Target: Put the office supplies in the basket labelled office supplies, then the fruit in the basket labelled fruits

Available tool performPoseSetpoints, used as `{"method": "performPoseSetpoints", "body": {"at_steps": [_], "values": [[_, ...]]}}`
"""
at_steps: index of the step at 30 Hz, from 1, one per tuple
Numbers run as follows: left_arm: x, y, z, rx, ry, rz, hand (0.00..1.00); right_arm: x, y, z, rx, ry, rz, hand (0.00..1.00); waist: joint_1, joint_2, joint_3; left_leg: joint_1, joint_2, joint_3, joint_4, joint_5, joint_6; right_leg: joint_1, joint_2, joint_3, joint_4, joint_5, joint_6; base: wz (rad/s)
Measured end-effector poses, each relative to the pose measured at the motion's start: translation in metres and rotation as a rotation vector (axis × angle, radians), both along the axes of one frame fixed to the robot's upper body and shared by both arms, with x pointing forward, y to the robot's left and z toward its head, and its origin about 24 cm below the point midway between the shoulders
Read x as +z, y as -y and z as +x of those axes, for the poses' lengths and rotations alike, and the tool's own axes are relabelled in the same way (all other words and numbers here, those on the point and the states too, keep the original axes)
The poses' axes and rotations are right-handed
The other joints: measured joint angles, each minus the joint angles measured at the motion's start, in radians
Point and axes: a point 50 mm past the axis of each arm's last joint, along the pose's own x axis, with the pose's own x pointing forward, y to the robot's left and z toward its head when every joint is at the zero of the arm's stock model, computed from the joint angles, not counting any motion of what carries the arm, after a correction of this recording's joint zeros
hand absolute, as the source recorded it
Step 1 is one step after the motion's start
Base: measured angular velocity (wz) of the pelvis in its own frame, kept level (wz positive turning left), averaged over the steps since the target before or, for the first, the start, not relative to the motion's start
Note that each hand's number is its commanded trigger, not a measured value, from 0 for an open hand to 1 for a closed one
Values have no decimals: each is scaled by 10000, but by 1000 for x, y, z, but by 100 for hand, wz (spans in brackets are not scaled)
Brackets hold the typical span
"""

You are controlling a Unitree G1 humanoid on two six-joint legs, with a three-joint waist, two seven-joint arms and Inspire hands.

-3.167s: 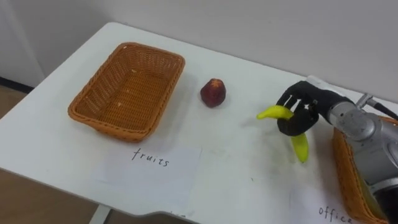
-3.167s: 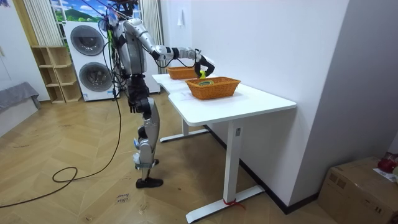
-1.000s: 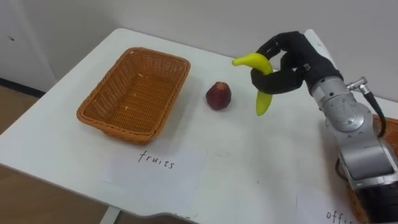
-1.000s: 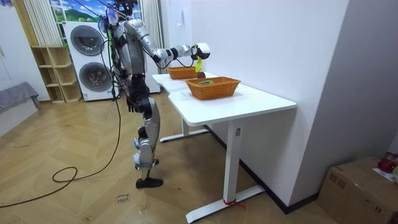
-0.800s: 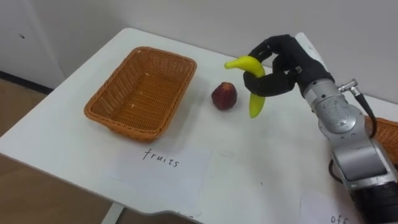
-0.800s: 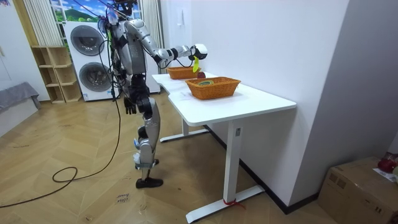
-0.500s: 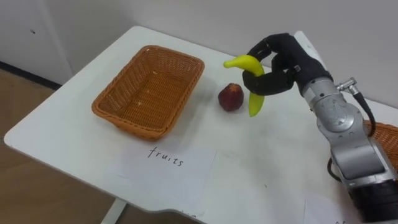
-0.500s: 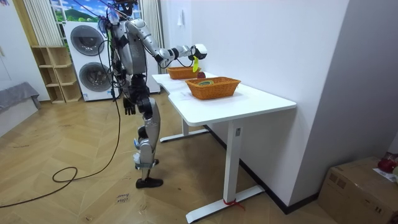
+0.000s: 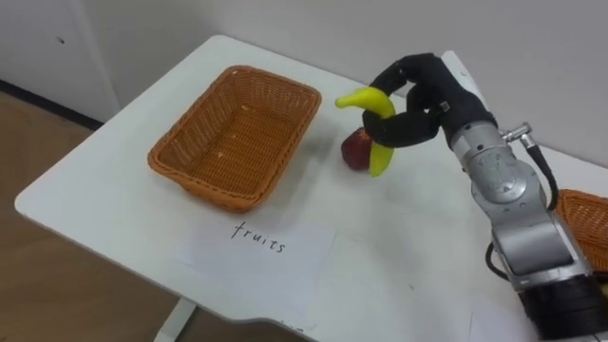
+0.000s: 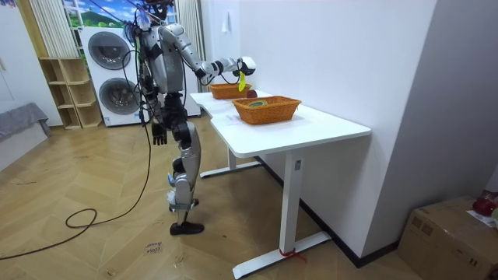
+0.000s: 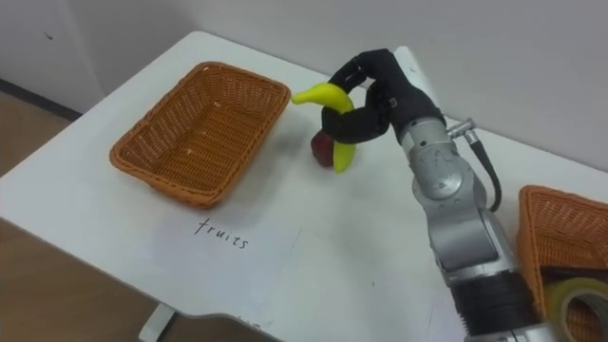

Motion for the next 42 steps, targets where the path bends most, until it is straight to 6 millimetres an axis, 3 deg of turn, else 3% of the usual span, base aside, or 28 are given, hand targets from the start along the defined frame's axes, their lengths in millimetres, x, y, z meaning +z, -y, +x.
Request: {"method": "performPoseSetpoints", "body": {"at_steps": [6, 18, 24, 29, 42], "values": [[0, 1, -1, 3, -35, -84, 0, 14, -7, 7, 276, 369, 471, 100, 15, 40, 28, 12, -56, -278, 47, 0, 0, 156, -27, -324, -5, -10, 16, 14], [1, -1, 6, -235, 144, 30, 0, 1, -16, 13, 174, -80, 512, 100, 262, -81, -53, -60, -170, -374, 114, 28, 48, 171, -142, -549, 13, -41, 66, 2], [1, -1, 7, -250, 184, 81, 0, 17, -20, 20, 37, 481, 984, 100, 322, -113, -44, -179, -183, -435, 140, 32, 46, 104, -131, -526, 5, -50, 79, 2], [3, -3, 11, -321, 462, 201, 0, 26, -22, 23, -134, 890, 1119, 100, 580, -221, -9, -304, -202, -544, 161, 34, 45, 28, -128, -604, -8, -52, 81, 5], [5, -4, 9, -310, 476, 226, 0, 8, -33, 26, 29, 208, 670, 100, 1164, -337, 2, -330, -276, -854, 155, 40, 54, 100, -168, -821, -8, -84, 133, 8]]}}
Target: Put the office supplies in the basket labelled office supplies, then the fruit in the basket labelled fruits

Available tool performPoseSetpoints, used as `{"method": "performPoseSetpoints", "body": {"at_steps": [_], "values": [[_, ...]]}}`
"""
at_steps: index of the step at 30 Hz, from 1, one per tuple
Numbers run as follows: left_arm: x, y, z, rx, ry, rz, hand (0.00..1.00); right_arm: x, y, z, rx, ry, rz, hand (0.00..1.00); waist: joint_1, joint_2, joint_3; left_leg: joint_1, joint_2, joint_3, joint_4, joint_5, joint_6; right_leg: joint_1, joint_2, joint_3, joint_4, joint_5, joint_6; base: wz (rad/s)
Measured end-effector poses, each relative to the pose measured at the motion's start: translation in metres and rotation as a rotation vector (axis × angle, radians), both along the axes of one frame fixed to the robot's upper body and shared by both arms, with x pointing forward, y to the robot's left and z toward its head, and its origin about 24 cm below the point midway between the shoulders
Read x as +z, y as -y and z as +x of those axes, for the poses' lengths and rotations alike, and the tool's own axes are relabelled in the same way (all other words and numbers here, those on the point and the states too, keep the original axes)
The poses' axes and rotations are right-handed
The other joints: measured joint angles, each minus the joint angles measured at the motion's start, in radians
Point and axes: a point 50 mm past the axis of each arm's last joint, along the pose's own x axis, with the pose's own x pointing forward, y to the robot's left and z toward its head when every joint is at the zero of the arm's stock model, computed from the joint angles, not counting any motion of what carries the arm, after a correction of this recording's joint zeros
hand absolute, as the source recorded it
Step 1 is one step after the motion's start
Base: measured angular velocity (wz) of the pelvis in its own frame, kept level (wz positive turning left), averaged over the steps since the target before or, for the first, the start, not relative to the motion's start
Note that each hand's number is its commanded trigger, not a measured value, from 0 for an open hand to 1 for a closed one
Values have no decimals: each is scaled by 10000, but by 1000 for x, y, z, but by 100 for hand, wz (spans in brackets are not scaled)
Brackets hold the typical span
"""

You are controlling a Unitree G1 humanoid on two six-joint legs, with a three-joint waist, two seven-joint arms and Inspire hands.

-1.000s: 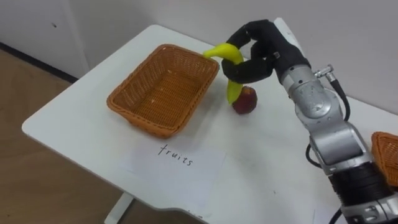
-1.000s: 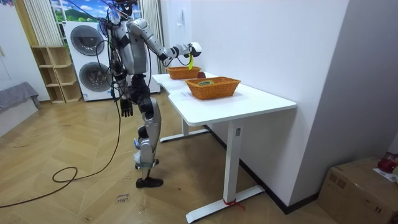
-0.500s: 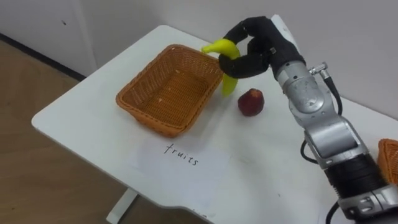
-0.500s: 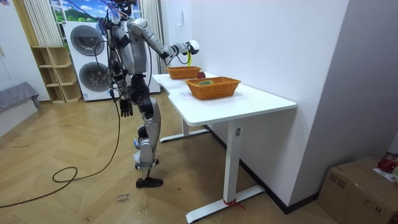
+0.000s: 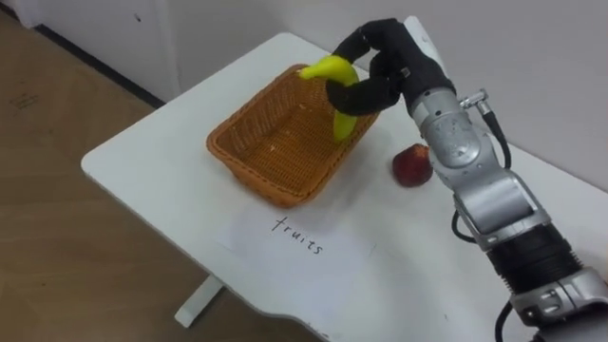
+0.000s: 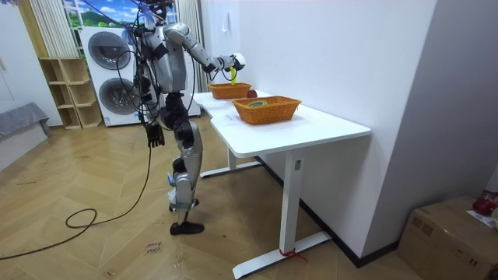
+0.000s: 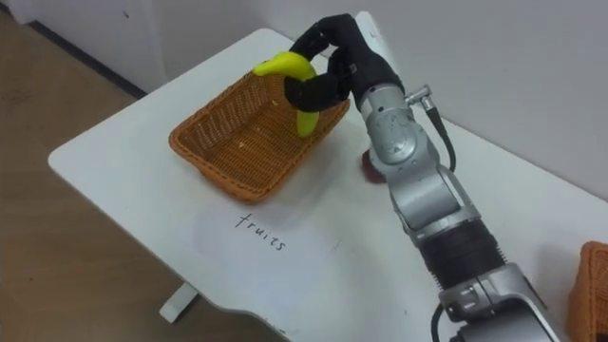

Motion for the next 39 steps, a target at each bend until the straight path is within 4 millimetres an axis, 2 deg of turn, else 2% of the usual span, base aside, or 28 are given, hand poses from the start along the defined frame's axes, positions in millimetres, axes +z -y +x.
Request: {"method": "performPoseSetpoints", "body": {"at_steps": [7, 13, 21, 24, 29, 39], "values": [[0, -1, 2, -37, 52, -63, 0, 11, -4, 8, 12, 264, -17, 100, 133, -107, 70, -15, -44, -55, 0, 6, 9, 32, -38, -147, -3, -30, 49, 3], [0, -1, 3, -85, 153, -107, 0, 9, -3, 9, 5, 267, -22, 100, 247, -197, 101, 7, -70, -115, 2, 16, 24, 99, -62, -243, 3, -34, 56, 5], [0, -2, 0, -67, 74, -82, 0, 7, -1, 13, -165, 126, -123, 100, 469, -192, 106, 0, -87, -169, 13, 17, 25, 110, -64, -247, 5, -38, 62, 1], [0, -2, -2, -46, 13, -89, 0, 5, 0, 14, -209, 43, -143, 100, 485, -169, 122, 5, -107, -220, 23, 21, 30, 140, -73, -242, 3, -39, 64, 5], [-1, 0, -7, -17, -245, -235, 0, -12, 1, 14, -253, -536, -549, 100, 482, -127, 151, 10, -213, -384, 31, 40, 63, 190, -139, -248, -3, -83, 134, 6], [-2, -1, -7, -10, -295, -274, 0, -18, 4, 15, -409, -772, -727, 100, 747, -125, 149, -31, -231, -445, 29, 42, 67, 181, -137, -281, -6, -84, 137, 2]]}}
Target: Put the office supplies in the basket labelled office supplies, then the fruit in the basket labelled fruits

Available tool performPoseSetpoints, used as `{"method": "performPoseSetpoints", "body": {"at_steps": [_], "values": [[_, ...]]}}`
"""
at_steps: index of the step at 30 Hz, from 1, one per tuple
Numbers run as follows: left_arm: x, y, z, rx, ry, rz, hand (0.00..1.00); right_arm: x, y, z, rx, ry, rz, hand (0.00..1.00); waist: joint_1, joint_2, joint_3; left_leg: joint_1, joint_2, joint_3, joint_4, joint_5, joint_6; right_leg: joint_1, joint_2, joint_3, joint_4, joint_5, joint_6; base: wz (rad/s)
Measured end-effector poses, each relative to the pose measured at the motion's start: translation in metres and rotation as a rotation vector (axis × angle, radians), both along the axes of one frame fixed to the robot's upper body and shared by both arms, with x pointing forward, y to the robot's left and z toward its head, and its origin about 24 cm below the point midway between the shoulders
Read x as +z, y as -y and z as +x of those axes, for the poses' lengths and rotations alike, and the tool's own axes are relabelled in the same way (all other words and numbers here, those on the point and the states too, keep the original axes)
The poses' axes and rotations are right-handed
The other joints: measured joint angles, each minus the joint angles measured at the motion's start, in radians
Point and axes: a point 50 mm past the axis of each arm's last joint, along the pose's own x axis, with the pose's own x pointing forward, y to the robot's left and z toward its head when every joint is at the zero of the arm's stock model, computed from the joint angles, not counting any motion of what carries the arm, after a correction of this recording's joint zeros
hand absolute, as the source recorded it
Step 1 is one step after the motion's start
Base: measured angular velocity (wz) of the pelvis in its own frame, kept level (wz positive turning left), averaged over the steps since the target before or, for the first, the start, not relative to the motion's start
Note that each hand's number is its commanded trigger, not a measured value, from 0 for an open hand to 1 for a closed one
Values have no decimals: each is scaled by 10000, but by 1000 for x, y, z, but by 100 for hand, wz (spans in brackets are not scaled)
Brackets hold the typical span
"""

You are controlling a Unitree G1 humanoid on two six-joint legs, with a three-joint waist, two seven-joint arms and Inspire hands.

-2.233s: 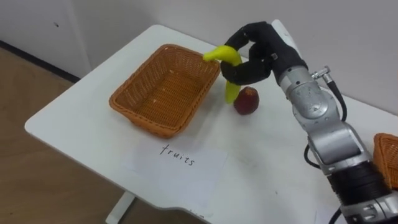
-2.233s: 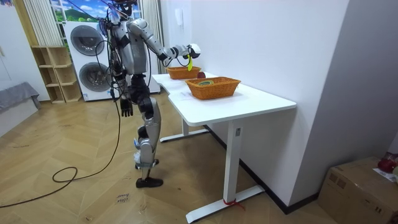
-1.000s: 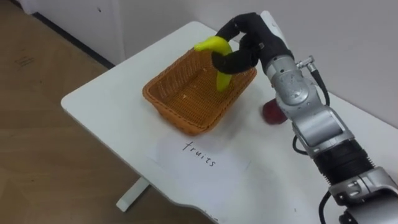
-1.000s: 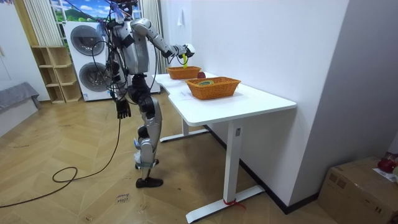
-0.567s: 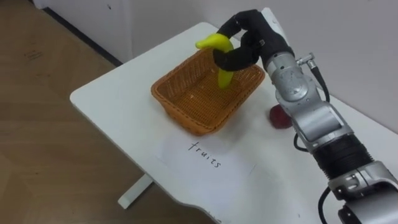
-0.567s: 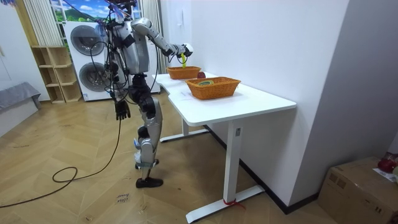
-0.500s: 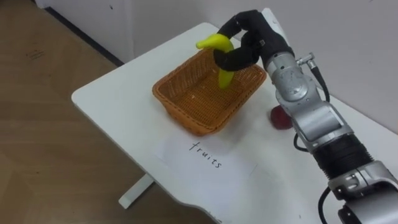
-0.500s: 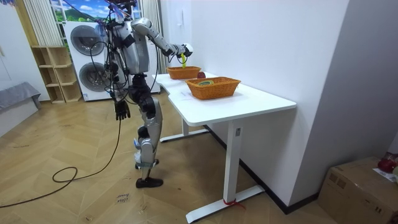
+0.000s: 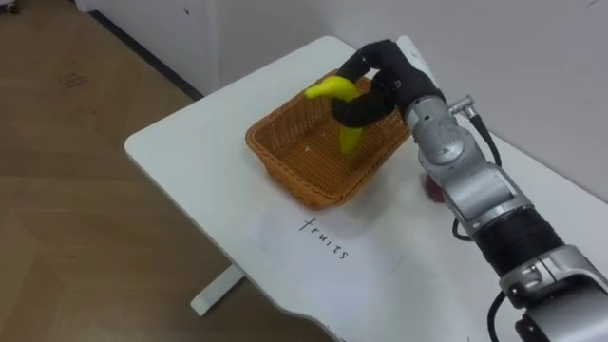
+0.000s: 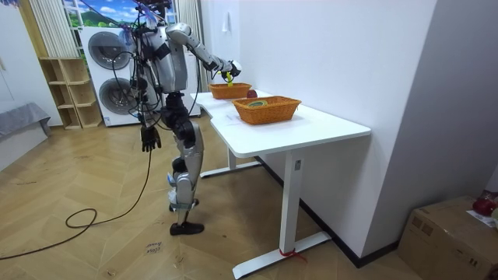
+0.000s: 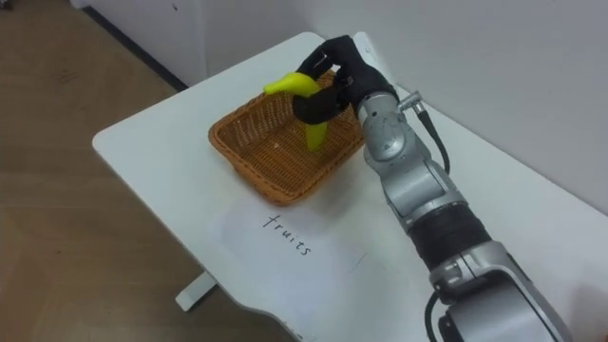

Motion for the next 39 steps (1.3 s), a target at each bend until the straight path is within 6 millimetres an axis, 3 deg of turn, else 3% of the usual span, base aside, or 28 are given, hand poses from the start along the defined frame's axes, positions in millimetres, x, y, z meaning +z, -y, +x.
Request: {"method": "performPoseSetpoints", "body": {"at_steps": [14, 16, 18, 20, 21, 26, 39], "values": [[1, -2, -2, -18, -46, 65, 0, -5, -10, -3, 354, 85, -798, 100, 0, -18, -22, 4, -8, -27, 18, 2, 0, 26, 3, 13, 6, -1, 2, 0], [2, -2, -2, -60, -6, 69, 0, -7, -12, -4, 441, 68, -926, 86, 1, -29, -30, 5, -9, -32, 18, 2, 0, 28, 5, 12, 5, -1, 2, 0], [2, -1, 0, -167, 43, 52, 0, -9, -13, -4, 447, 16, -1075, 51, 2, -29, -30, 7, -11, -29, 22, 3, -2, 30, 6, 13, 2, -1, 2, 0], [2, 0, 2, -254, 135, 56, 0, -16, -15, -4, 439, -251, -1115, 3, 7, -41, -39, 7, -15, -50, 27, 6, -5, 42, 11, 6, -3, -2, 3, 0], [2, 0, 2, -256, 135, 59, 0, -18, -16, -5, 448, -316, -1105, 0, 2, -43, -40, 10, -15, -49, 29, 6, -6, 43, 12, 8, -3, -2, 3, 0], [2, 0, 1, -258, 108, 85, 0, -24, -19, -6, 582, -593, -1193, 0, 6, -116, -92, 15, -20, -50, 24, 8, -8, 53, 12, 22, -15, -4, 7, 0], [2, 1, 1, -415, 29, 33, 0, -25, -20, -6, 945, -695, -1950, 0, -12, -119, -92, 15, -19, -46, 24, 26, -14, 58, 12, 37, -12, -5, 7, 0]]}}
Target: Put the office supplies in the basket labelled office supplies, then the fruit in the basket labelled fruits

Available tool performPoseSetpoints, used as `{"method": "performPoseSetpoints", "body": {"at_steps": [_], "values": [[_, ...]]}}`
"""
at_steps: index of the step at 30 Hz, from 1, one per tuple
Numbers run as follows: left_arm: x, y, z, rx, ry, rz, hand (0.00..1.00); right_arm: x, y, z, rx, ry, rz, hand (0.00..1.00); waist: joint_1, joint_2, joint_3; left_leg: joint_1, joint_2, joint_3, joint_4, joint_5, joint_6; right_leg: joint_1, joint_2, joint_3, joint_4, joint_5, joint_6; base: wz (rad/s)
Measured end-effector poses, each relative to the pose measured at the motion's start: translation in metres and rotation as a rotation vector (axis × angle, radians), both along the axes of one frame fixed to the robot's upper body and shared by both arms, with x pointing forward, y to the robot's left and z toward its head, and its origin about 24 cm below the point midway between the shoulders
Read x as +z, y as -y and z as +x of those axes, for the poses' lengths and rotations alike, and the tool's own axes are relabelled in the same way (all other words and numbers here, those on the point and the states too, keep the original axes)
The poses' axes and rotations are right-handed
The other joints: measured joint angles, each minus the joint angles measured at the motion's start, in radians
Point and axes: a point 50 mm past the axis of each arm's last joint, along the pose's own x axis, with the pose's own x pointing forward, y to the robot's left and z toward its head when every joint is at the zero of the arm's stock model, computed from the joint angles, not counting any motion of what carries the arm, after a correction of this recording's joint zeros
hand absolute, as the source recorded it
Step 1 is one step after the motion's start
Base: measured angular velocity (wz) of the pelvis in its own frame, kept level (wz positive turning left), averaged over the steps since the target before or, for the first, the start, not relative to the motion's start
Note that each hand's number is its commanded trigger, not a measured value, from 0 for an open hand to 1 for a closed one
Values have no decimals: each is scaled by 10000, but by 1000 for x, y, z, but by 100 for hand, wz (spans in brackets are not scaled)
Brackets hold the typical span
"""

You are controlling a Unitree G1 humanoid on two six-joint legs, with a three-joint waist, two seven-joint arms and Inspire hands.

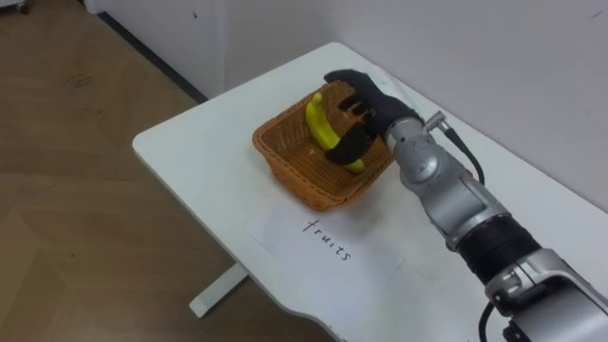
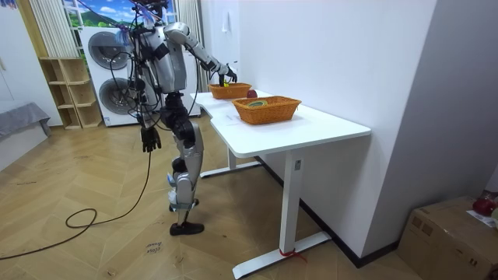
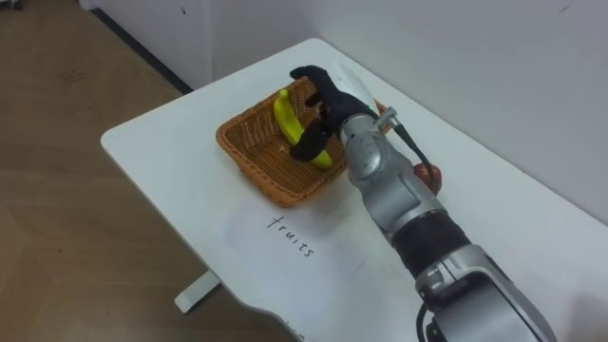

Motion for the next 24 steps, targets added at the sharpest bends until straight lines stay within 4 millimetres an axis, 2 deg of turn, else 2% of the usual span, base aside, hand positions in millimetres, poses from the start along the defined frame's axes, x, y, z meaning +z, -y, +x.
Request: {"method": "performPoseSetpoints", "body": {"at_steps": [24], "values": [[0, 0, 1, -14, 72, -29, 0, -1, -1, 0, 160, -184, -4, 0, -13, 0, 27, 34, 3, 6, -19, 0, 0, 10, 0, 1, -6, 0, 0, 0]]}}
